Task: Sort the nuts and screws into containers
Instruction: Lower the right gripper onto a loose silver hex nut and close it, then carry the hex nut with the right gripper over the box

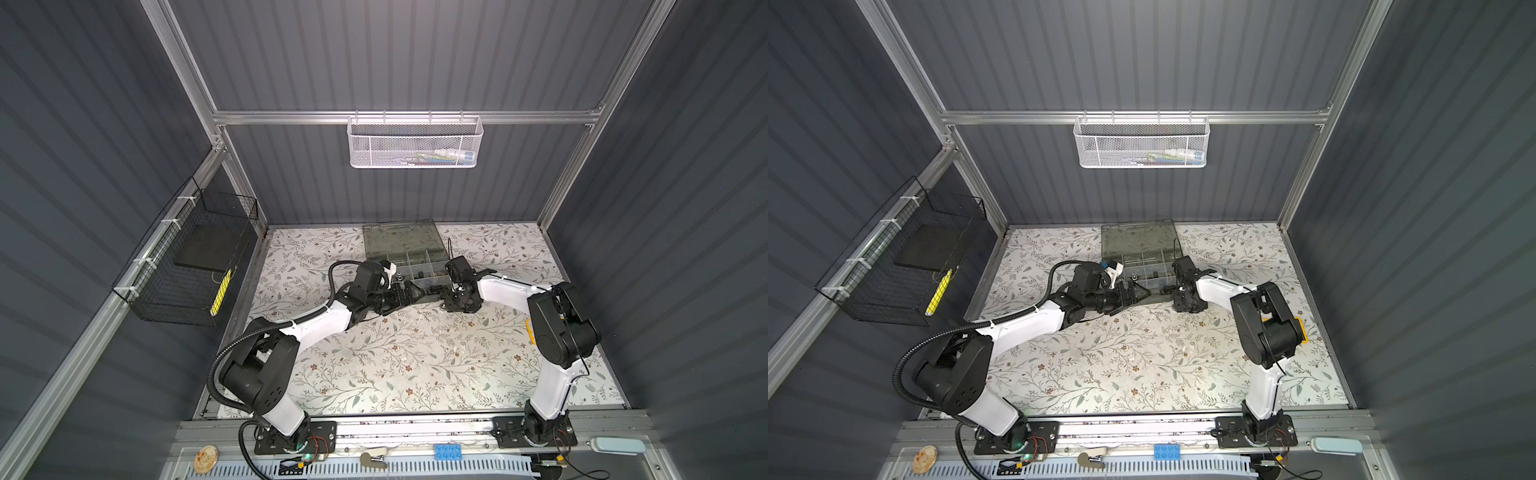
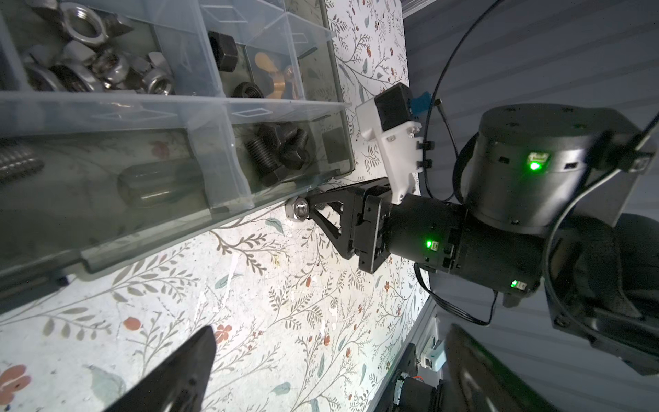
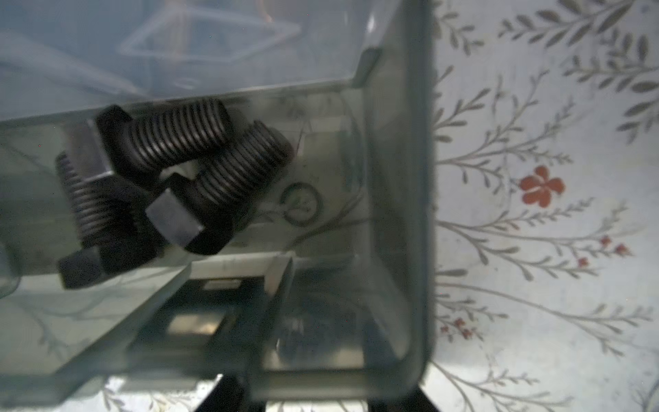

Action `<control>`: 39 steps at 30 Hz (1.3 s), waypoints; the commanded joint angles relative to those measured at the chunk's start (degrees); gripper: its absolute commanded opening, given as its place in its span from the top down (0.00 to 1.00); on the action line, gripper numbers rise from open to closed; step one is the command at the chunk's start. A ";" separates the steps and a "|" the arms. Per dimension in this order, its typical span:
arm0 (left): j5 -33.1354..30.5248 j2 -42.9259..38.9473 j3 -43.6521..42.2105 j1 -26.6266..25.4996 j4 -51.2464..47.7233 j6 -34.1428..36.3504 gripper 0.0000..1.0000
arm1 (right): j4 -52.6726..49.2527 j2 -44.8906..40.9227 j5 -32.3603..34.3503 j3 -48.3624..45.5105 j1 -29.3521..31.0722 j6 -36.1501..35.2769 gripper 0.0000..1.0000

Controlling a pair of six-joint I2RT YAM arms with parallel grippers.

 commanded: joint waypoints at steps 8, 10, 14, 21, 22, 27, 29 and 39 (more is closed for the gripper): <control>1.29 1.53 0.74 -0.37 0.84 -0.23 0.00 | -0.55 1.63 -1.16 0.63 0.15 0.32 0.70; 1.36 1.77 0.70 -0.33 0.85 -0.27 0.00 | -0.74 1.72 -1.21 0.68 0.14 0.32 0.74; 1.33 1.42 0.69 -0.46 0.76 -0.29 0.00 | -0.93 0.89 -1.57 0.23 0.11 0.66 0.79; 0.98 0.45 0.84 -0.42 -0.03 0.02 0.00 | -1.32 -2.56 -3.13 -0.65 0.04 1.60 0.84; 0.95 0.37 0.86 -0.44 -0.19 0.06 0.00 | -1.39 -3.03 -3.36 -0.80 0.03 1.76 0.84; 0.75 -0.45 1.63 -0.44 -1.40 0.74 0.00 | -2.09 -5.89 -4.70 -0.67 0.05 2.62 0.85; 0.55 -0.97 2.07 -0.46 -2.41 1.34 0.00 | -2.50 -7.05 -5.45 -0.40 0.04 2.91 0.85; -0.03 -3.09 3.78 0.14 -6.27 3.99 0.00 | -0.40 -11.29 -16.16 1.27 0.03 6.12 0.85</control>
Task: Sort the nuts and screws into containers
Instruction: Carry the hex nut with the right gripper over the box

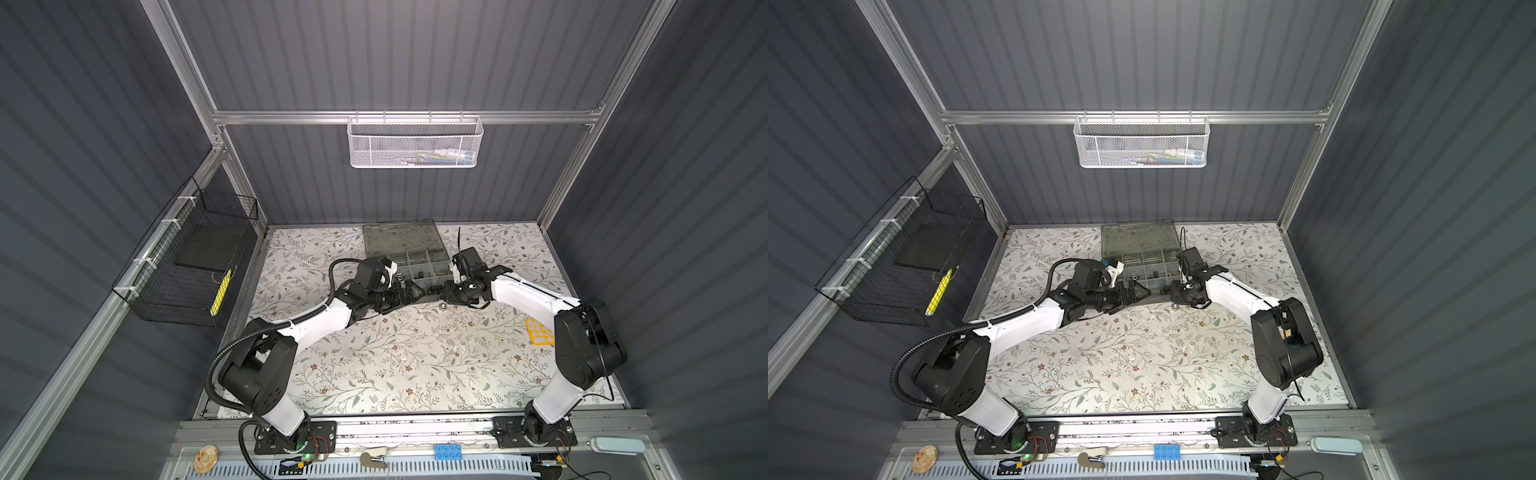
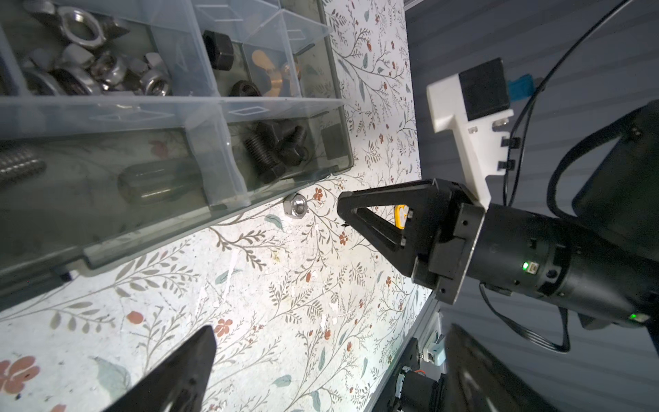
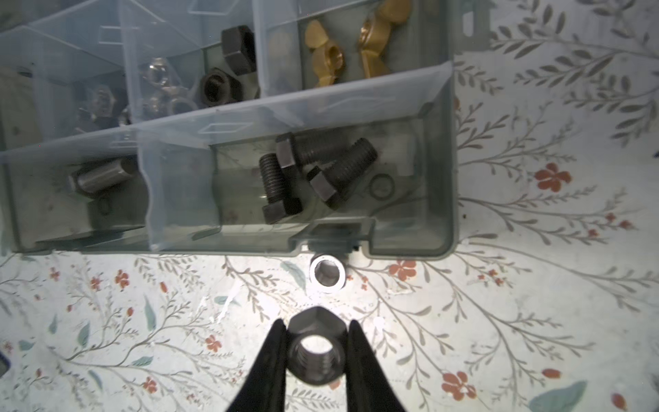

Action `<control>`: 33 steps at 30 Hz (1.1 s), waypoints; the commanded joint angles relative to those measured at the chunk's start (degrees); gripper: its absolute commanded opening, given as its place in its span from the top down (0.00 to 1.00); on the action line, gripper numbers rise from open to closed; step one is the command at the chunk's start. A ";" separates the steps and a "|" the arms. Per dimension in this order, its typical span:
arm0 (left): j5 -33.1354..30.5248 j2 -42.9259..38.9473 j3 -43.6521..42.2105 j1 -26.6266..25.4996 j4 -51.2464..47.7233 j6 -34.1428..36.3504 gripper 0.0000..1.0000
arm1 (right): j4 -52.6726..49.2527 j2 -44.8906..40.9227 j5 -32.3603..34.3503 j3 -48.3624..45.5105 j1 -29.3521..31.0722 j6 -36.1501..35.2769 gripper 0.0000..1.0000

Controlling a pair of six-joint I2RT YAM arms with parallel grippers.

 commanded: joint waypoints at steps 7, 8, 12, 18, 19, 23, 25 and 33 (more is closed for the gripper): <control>1.16 -3.84 1.05 2.97 -3.69 2.90 0.00 | 4.24 0.94 -14.96 4.86 0.03 6.76 0.85; 1.63 -4.13 0.71 3.76 -3.67 2.85 0.00 | 6.40 1.47 -16.03 5.44 0.10 7.62 0.85; 4.27 -5.39 -1.65 7.40 -2.05 1.31 0.00 | 9.20 3.66 -19.35 7.48 0.16 10.83 0.84; 6.68 -6.74 -3.68 11.42 -2.25 1.42 0.00 | 12.21 8.24 -23.58 12.11 0.51 14.72 0.84; 7.10 -6.80 -3.96 11.95 -2.05 1.27 0.00 | 12.58 8.99 -24.24 12.95 0.71 15.28 0.84; 9.50 -6.70 -6.03 14.42 0.38 -0.56 0.00 | 15.38 12.58 -26.53 16.15 1.31 18.85 0.83; 10.12 -6.78 -6.99 15.61 0.85 -0.85 0.00 | 16.79 14.47 -27.51 17.82 1.86 20.51 0.83; 13.22 -7.49 -12.23 20.12 5.36 -3.58 0.00 | 19.14 22.89 -29.77 25.95 4.27 24.85 0.82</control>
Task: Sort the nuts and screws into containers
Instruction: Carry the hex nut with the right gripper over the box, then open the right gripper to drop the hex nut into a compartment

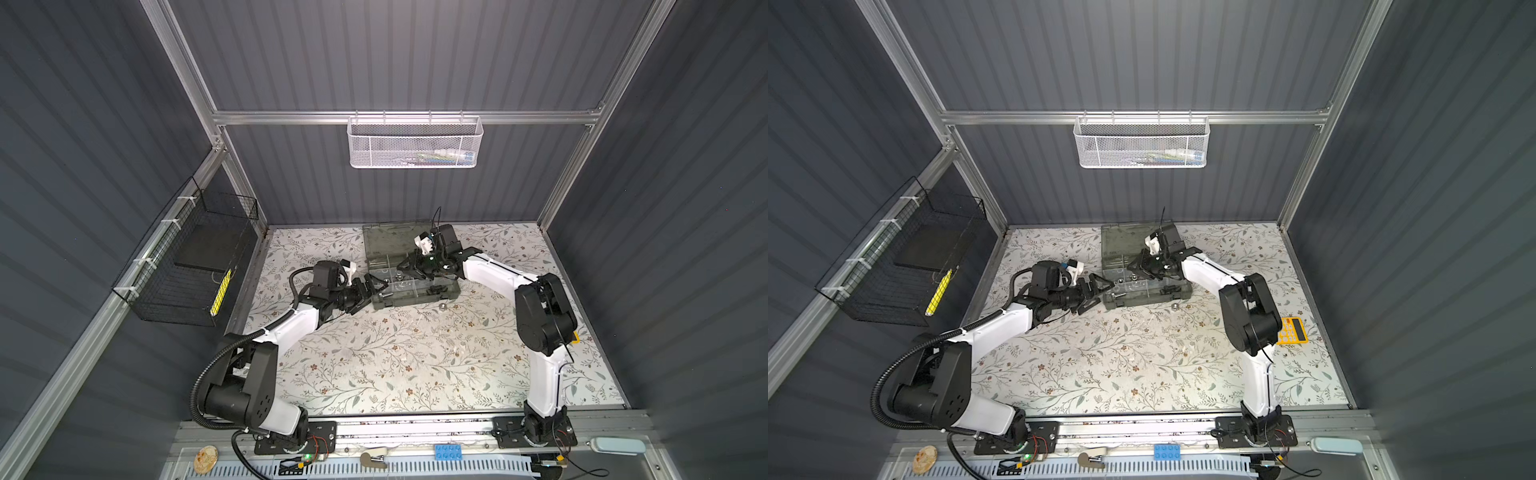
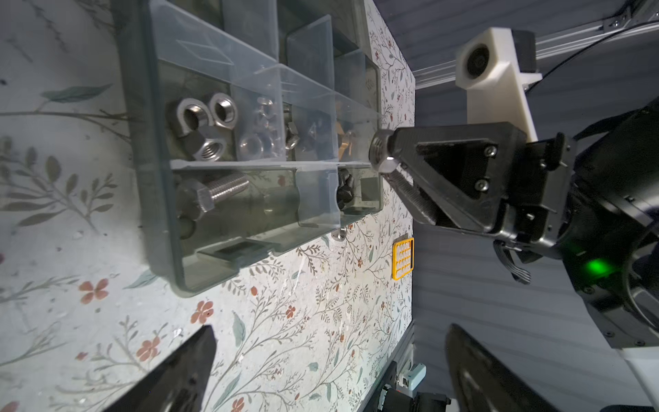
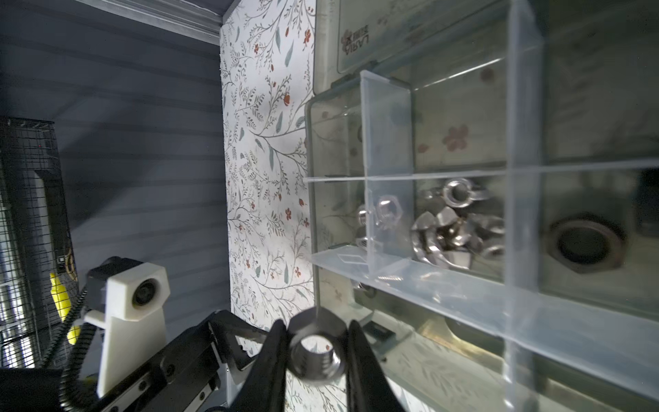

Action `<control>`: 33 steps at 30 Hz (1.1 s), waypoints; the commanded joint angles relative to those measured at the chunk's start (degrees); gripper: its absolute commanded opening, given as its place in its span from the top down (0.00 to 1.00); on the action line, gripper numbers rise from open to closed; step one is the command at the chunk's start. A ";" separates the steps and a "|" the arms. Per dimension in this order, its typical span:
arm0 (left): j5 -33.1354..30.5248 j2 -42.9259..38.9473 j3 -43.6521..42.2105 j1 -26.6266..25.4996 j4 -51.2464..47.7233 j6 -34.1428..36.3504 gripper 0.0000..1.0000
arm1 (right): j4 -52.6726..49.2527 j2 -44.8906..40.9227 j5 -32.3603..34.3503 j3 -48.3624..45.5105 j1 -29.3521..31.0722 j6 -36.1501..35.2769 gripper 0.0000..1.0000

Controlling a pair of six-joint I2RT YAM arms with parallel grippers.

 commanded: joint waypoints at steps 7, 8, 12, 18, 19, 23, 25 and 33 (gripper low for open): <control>5.28 -1.56 -4.96 4.03 5.53 -3.19 0.00 | 4.17 8.57 -3.68 8.36 2.27 6.51 0.82; 5.66 -1.63 -5.21 4.46 5.54 -3.14 0.00 | 4.44 9.35 -3.77 8.85 2.45 6.91 0.81; 6.68 -2.25 -5.87 6.11 4.99 -2.60 0.00 | 4.98 11.67 -3.55 10.07 2.98 8.12 0.79; 7.10 -2.93 -5.92 7.43 2.48 -0.59 0.00 | 4.57 13.55 -1.69 10.19 3.38 8.60 0.76; 7.10 -3.00 -5.79 7.64 1.93 -0.30 0.00 | 4.57 13.84 -1.60 10.15 3.48 8.68 0.75; 7.85 -2.79 -5.77 8.53 1.67 -0.11 0.00 | 4.40 14.28 -1.52 10.15 3.61 8.71 0.71; 8.00 -2.65 -5.66 8.62 1.69 -0.14 0.00 | 4.14 14.25 -1.32 10.17 3.61 8.55 0.69; 7.01 -4.08 -4.68 8.67 -0.79 1.25 0.00 | 3.08 13.36 -1.01 10.28 3.71 8.08 0.61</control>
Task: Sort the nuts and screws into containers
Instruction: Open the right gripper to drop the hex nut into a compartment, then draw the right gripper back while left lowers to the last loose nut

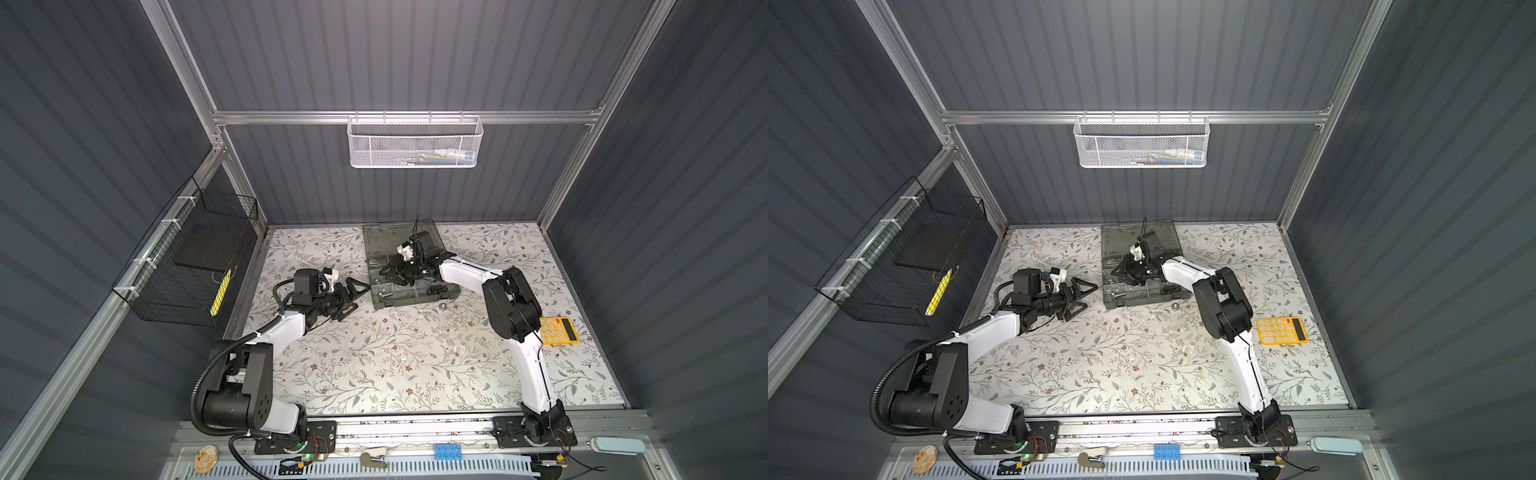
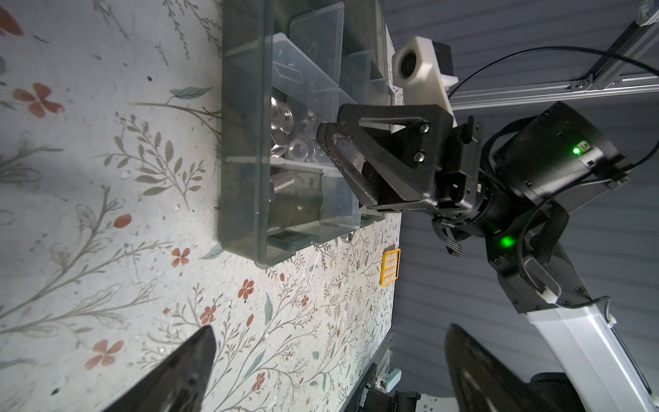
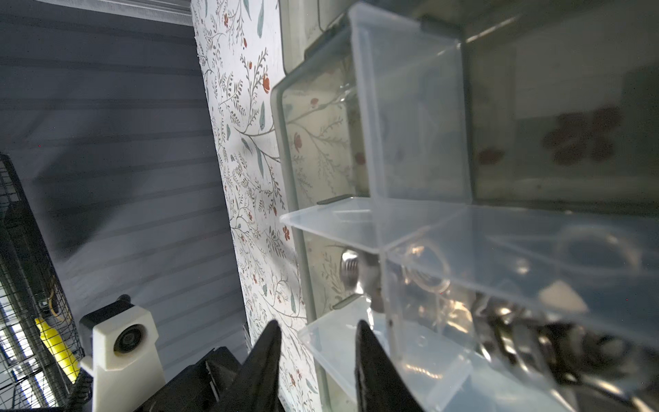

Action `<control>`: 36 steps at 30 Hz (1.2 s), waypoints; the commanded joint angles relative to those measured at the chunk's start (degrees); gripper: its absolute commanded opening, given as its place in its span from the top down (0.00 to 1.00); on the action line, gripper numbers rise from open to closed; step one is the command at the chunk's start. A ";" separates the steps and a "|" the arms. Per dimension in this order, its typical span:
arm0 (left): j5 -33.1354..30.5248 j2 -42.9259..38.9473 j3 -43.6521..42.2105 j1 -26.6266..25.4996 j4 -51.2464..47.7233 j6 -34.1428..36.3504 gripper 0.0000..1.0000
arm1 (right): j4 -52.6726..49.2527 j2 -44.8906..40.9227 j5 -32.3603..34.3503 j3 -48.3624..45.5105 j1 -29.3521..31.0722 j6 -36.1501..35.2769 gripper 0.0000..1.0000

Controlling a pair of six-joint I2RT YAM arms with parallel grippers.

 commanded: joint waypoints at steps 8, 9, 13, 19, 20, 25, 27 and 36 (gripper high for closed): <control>-0.68 -4.24 1.10 0.28 -6.32 4.42 0.00 | -0.77 -1.56 0.89 1.26 0.41 -0.81 0.54; -0.81 -4.55 1.38 0.25 -6.88 4.69 0.00 | -0.77 -1.91 0.91 1.16 0.40 -0.91 0.54; -1.78 -5.91 2.61 0.17 -8.98 5.15 0.00 | -0.79 -4.29 0.81 0.63 0.49 -2.38 0.49; -3.29 -6.89 4.03 -0.92 -11.23 5.48 0.00 | -0.86 -9.54 2.25 -2.46 0.42 -4.40 0.42; -3.93 -7.03 4.51 -1.66 -12.00 5.83 0.00 | -0.79 -10.54 2.43 -3.19 0.48 -4.68 0.40; -9.06 -6.54 8.10 -7.35 -16.33 8.29 0.00 | -0.14 -16.62 4.38 -8.59 0.12 -6.22 0.26; -11.29 -6.02 9.27 -9.77 -17.22 8.82 0.00 | 0.61 -19.17 5.01 -11.37 -0.20 -6.73 0.21; -16.82 -2.24 13.89 -16.66 -20.22 10.17 0.00 | 2.62 -32.43 7.91 -25.32 -3.32 -10.40 0.01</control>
